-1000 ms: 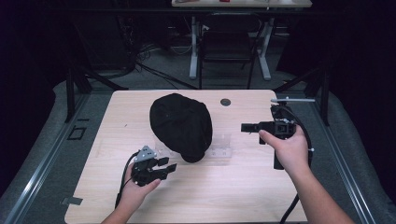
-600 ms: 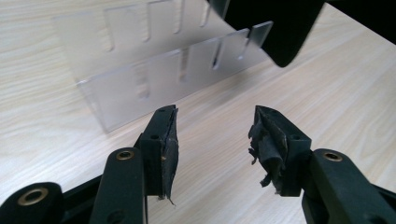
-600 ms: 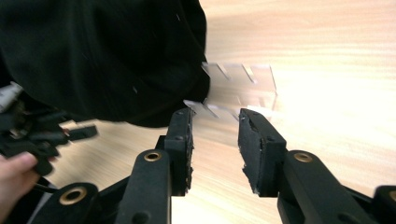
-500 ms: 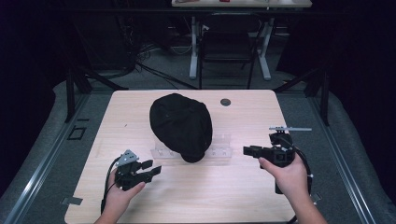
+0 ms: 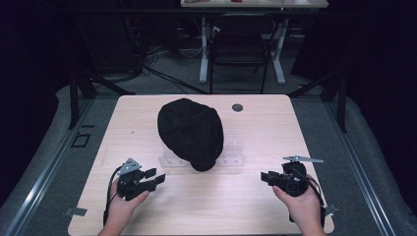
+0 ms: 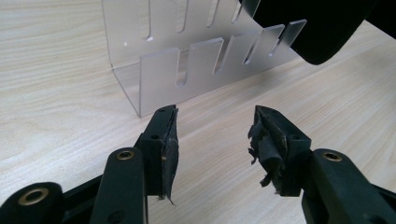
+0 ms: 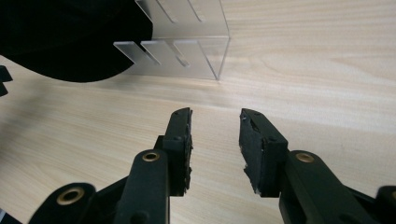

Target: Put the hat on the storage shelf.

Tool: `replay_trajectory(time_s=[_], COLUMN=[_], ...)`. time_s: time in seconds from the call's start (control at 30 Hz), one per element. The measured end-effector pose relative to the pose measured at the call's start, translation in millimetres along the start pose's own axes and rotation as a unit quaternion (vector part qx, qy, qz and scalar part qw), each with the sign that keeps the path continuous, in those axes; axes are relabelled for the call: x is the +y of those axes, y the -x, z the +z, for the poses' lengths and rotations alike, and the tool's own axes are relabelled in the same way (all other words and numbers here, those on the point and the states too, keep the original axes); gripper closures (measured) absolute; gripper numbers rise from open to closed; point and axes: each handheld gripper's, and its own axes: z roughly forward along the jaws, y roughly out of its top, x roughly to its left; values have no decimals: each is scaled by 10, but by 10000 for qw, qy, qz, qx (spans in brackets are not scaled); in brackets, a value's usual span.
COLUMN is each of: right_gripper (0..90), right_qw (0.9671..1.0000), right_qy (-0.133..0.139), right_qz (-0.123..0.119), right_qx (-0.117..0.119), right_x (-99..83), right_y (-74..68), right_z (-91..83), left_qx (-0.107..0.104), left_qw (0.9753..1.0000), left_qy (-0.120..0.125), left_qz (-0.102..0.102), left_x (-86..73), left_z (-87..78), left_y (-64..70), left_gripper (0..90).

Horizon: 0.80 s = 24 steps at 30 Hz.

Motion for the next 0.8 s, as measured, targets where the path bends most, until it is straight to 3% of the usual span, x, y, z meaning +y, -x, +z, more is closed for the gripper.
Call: replay_trajectory(time_s=[0.3,0.47,0.6,0.8], right_gripper=[624,622,621,605], right_qw=[9997,9993,9992,9988], right_qy=[207,293,357,386], right_qz=[-45,-167,-113,-237], right_qx=[-72,-189,-132,-177], right_x=[-249,-327,-365,-440], right_y=[99,129,148,177], right_z=[126,185,219,281], left_qx=[-2,-16,-2,-1], left_qw=[10000,9999,9999,9997], left_qy=[-22,9,-24,-73], left_qz=[67,114,163,253], left_x=[-32,-38,-45,-57], left_z=[28,38,49,68], left_y=[10,27,37,37], left_gripper=[508,508,507,504])
